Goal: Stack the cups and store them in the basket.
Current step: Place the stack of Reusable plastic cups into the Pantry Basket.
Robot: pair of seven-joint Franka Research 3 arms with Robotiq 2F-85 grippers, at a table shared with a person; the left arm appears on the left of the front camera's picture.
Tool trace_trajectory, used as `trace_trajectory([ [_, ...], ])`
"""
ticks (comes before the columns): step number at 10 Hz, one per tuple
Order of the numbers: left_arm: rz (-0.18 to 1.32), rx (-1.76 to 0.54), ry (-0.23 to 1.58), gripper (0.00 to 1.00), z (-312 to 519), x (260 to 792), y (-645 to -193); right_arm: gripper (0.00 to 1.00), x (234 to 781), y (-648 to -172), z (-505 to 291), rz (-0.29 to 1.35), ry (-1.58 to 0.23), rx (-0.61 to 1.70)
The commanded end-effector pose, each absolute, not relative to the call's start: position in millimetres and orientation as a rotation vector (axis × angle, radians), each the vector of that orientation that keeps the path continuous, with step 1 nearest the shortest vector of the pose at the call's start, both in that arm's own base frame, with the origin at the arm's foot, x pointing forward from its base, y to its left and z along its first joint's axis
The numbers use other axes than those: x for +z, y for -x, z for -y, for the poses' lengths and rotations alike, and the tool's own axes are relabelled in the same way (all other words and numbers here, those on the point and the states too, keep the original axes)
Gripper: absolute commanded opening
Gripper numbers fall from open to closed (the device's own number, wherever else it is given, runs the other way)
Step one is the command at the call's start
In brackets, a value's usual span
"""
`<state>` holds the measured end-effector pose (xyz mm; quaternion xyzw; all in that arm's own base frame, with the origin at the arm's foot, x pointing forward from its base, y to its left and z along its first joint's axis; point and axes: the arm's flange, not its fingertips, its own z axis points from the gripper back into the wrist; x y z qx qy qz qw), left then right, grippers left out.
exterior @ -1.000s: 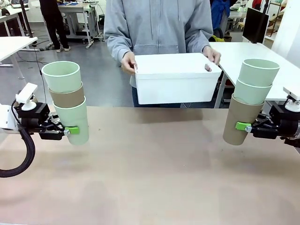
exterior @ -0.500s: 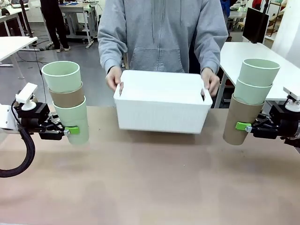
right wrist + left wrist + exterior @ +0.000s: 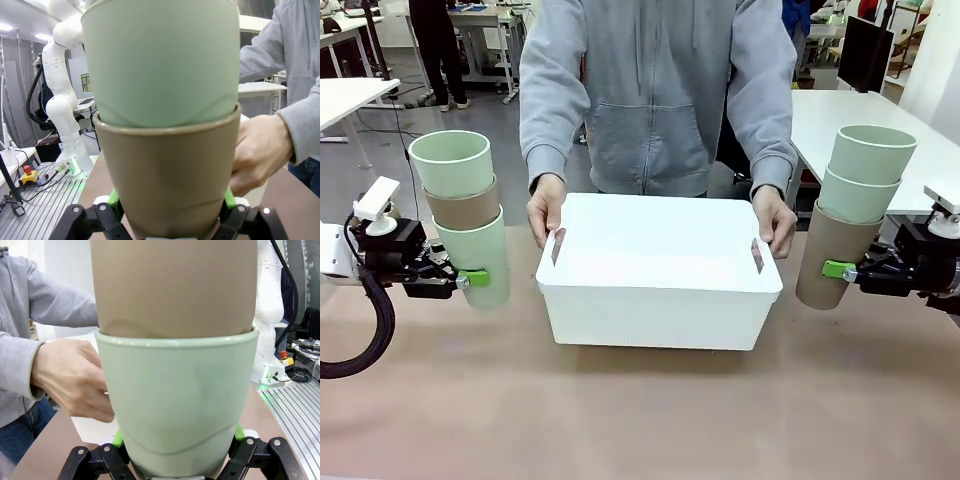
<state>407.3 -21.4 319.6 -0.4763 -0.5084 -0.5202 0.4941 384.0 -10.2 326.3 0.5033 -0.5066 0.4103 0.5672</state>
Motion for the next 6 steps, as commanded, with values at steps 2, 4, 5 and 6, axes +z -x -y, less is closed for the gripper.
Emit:
trace_trajectory([
  [2,1.242,-1.268,1.160,0.85,22.1,323.3,-407.1,0.86,330.2,-383.9,10.3,1.198,-1.179,0.971],
  [4,1.242,-1.268,1.160,0.85,22.1,323.3,-407.1,0.86,330.2,-383.9,10.3,1.198,-1.179,0.971],
  [5,1.242,-1.268,1.160,0.85,22.1,323.3,-407.1,0.86,330.2,-383.9,10.3,1.198,-1.179,0.971],
  [6,1.242,-1.268,1.160,0.85,22.1,323.3,-407.1,0.86,330.2,-383.9,10.3,1.198,-1.179,0.971],
])
